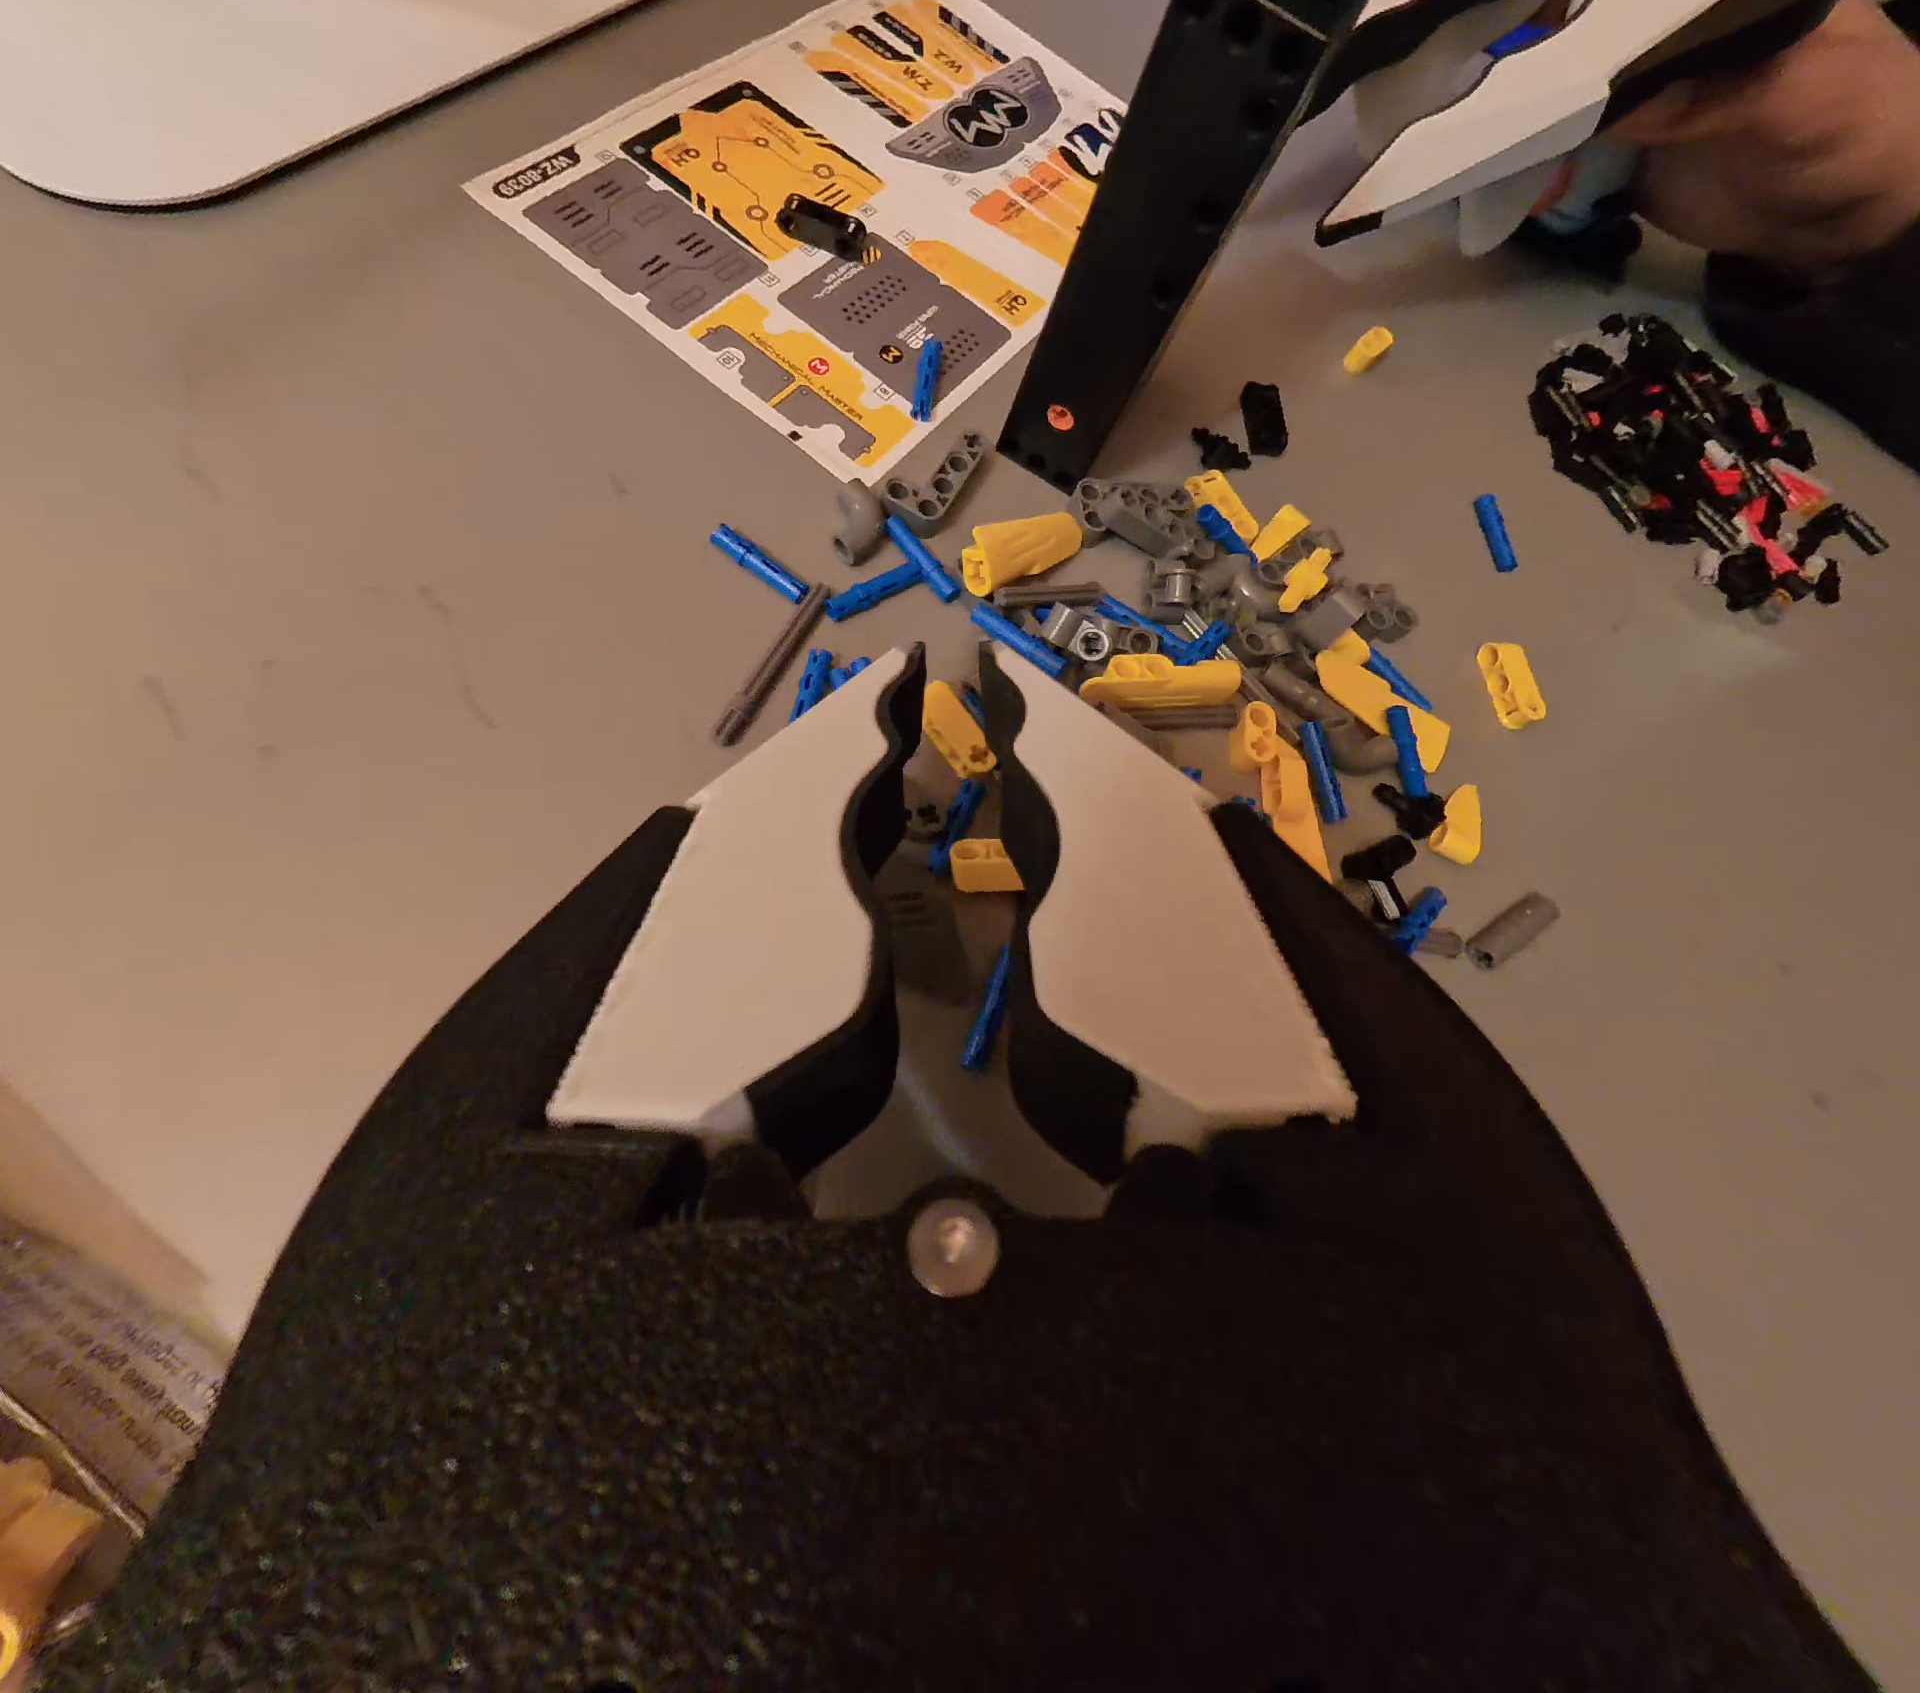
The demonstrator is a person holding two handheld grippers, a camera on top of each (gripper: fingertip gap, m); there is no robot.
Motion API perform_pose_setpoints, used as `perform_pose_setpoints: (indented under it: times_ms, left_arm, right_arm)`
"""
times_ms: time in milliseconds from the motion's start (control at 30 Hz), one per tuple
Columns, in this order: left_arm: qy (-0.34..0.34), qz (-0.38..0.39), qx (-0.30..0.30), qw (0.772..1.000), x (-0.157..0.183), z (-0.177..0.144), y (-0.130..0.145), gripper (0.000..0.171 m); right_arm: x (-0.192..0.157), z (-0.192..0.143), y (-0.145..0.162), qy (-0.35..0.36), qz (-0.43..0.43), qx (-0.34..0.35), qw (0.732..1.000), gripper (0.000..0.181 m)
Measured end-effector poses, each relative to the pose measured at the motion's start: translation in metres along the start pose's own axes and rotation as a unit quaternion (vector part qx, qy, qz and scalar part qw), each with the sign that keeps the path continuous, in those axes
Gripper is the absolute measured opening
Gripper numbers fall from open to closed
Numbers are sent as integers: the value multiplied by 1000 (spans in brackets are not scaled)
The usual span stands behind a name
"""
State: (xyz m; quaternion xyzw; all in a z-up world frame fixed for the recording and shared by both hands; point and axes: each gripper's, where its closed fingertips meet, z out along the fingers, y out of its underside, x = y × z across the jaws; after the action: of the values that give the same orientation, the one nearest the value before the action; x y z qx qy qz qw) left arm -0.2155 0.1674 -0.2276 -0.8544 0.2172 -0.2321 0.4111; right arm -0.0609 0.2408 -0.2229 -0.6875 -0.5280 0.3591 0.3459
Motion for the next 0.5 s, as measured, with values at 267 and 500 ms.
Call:
perform_pose_setpoints:
  times_ms: [267, 500]
  left_arm:
    - [-8, -9, 2, 1000, -4, 0, 0, 9]
    - [-12, -20, 13, 1000, -7, -3, -4, 9]
  right_arm:
    - [0, 0, 0, 0, 1, -1, 1000, 36]
    - [2, -3, -2, 5, -1, 9, 1000, 36]
